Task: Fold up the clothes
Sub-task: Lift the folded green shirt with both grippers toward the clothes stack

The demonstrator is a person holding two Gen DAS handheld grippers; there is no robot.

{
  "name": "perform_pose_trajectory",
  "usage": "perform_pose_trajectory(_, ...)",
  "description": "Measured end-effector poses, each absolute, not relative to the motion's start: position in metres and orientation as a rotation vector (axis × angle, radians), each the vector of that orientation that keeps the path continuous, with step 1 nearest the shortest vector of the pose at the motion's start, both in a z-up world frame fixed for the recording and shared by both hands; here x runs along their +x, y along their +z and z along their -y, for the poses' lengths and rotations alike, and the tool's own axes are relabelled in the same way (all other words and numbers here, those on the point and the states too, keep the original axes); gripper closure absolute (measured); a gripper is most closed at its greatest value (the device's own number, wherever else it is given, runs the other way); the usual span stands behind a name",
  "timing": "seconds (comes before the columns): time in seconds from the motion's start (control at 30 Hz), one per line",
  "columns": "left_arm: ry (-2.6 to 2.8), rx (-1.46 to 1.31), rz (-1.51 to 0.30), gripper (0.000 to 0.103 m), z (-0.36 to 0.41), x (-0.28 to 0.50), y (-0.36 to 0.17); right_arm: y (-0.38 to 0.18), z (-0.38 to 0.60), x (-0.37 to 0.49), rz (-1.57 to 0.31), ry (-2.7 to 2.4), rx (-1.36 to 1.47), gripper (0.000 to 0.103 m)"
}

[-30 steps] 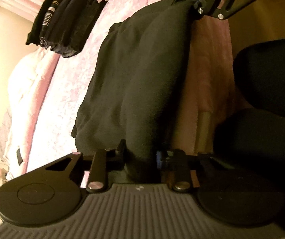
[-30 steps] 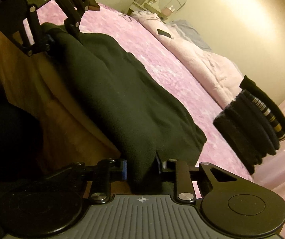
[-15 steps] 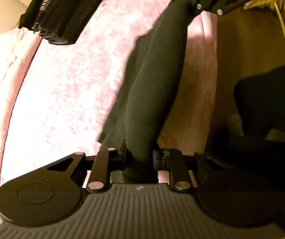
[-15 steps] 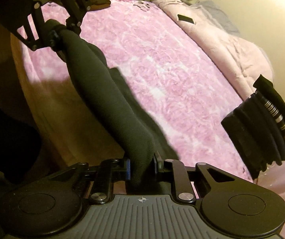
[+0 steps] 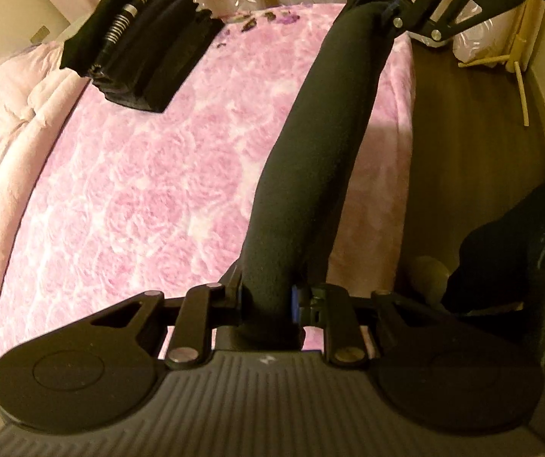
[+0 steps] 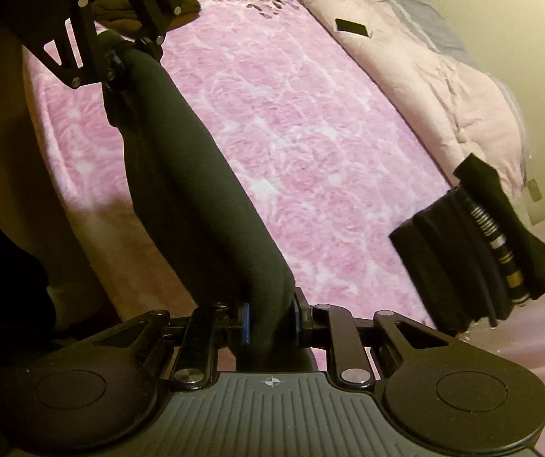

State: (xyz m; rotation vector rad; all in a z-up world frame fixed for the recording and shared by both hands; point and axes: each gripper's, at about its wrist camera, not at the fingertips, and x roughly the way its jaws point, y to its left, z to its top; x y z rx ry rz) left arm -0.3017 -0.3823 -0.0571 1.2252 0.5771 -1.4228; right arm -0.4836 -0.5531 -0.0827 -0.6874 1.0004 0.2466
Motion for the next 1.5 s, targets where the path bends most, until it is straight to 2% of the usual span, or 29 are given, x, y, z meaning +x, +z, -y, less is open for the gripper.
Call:
perform_pose_trajectory(0.27,-1.432,1.223,-0.514,0.084,0.405,-0.279,-0.042,-0.059,0.565,-0.461,-0.992,0.182,-0.679,0.085)
perform_pose_trajectory(0.6,-1.444,1.254,-0.481,0.084,0.430,-0.267,-0.041,-0.058,0.584,-0.447,-0.993,0.168,-0.672,0.085)
perform_pose_trajectory(1.2,-1.264,1.208,-0.536,0.084,0.552,-0.279,-0.015,-0.036,0.721,-0.416,-0.853,0.318,-0.770,0.085)
perform_pose_trajectory(1.5,-1.298,1.204,-0.474,0.084,0.573,-0.259,-0.012,-0.030,0.734,-0.398,-0.879,0.254,-0.768,0.085)
